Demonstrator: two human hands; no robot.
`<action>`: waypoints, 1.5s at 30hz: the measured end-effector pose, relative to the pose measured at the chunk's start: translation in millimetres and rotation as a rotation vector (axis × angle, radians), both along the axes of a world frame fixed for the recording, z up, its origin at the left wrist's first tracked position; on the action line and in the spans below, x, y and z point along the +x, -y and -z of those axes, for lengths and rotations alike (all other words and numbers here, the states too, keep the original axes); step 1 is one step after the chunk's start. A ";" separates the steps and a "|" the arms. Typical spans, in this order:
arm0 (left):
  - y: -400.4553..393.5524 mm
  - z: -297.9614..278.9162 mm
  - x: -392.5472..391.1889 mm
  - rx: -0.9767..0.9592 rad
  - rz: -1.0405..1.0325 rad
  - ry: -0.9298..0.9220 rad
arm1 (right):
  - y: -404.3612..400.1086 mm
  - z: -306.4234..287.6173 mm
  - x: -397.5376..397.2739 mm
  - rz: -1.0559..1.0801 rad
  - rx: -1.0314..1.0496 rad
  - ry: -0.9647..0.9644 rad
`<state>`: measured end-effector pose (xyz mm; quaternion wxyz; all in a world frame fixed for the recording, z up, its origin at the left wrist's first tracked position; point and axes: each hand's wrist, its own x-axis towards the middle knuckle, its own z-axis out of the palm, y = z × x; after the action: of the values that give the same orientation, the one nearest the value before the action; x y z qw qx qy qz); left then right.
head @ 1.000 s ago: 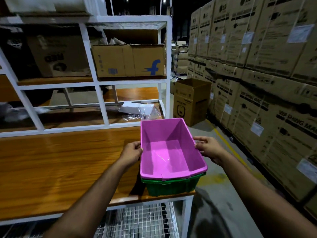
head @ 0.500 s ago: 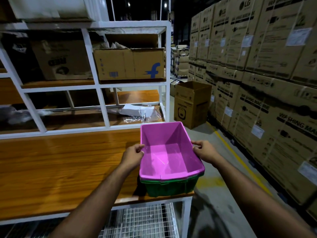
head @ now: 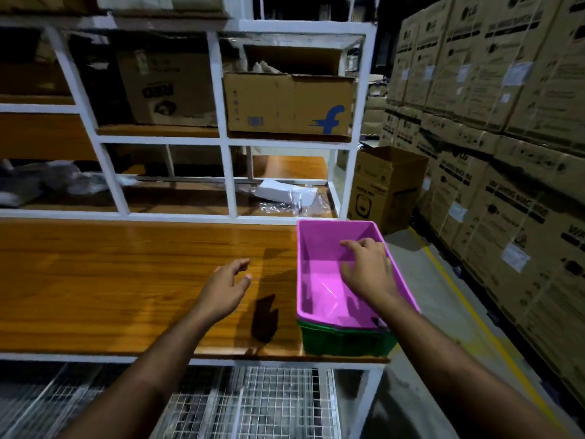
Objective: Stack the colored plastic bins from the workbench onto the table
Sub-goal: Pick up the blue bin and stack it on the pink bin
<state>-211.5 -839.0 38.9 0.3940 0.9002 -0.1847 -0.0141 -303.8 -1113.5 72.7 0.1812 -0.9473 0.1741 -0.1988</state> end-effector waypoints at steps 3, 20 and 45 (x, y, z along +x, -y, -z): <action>-50.4 6.5 6.7 0.068 -0.045 0.045 | -57.4 -2.2 19.1 -0.145 -0.050 0.023; -475.5 28.1 44.7 0.528 -0.312 0.216 | -482.6 79.8 155.0 -0.575 -0.231 -0.189; -847.7 14.9 344.1 0.890 -0.476 0.225 | -863.6 55.0 470.1 -0.677 -0.169 -0.239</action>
<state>132.5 8.7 24.0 -0.0570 0.9937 0.0078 0.0958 166.3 -249.9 17.8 0.1363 -0.9793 -0.1465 -0.0292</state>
